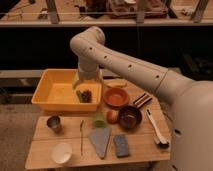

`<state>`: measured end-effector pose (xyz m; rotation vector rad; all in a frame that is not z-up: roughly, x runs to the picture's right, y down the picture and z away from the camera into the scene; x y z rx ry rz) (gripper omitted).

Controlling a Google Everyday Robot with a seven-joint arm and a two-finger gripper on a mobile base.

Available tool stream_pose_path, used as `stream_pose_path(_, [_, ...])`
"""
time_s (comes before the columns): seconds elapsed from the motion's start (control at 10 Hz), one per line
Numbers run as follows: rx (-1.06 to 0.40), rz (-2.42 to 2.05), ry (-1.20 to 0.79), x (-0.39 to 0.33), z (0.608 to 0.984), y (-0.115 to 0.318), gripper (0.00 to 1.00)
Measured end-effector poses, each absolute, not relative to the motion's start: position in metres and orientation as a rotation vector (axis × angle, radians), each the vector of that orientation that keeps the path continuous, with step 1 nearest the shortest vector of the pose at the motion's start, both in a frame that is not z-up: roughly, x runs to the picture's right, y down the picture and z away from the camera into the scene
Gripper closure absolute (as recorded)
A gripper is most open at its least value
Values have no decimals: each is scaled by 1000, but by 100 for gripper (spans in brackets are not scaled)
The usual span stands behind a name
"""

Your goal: Place pepper in paper cup

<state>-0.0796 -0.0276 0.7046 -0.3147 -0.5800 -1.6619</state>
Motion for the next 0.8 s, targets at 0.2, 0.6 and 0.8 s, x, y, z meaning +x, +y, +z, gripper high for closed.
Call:
stream_pose_path(0.2, [-304, -1700, -558, -90, 709, -39, 20])
stream_pose_path(0.6, [-214, -1747, -520, -134, 773, -90, 20])
stream_pose_path(0.8, [-158, -1773, -519, -157, 813, -108, 20])
